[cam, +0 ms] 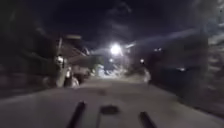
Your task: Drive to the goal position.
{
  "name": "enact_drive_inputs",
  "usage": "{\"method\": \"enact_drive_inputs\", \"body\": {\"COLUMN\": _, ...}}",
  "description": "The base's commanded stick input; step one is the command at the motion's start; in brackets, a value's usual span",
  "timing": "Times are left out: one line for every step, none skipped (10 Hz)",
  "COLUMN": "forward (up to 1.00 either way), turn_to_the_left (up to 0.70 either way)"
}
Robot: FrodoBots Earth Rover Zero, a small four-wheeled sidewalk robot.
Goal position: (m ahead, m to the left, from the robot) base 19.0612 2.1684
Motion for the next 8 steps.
{"method": "enact_drive_inputs", "body": {"forward": 1.0, "turn_to_the_left": 0.01}}
{"method": "enact_drive_inputs", "body": {"forward": 1.0, "turn_to_the_left": 0.01}}
{"method": "enact_drive_inputs", "body": {"forward": 1.0, "turn_to_the_left": 0.01}}
{"method": "enact_drive_inputs", "body": {"forward": 1.0, "turn_to_the_left": -0.33}}
{"method": "enact_drive_inputs", "body": {"forward": 1.0, "turn_to_the_left": -0.39}}
{"method": "enact_drive_inputs", "body": {"forward": 1.0, "turn_to_the_left": -0.39}}
{"method": "enact_drive_inputs", "body": {"forward": 1.0, "turn_to_the_left": -0.39}}
{"method": "enact_drive_inputs", "body": {"forward": 1.0, "turn_to_the_left": -0.39}}
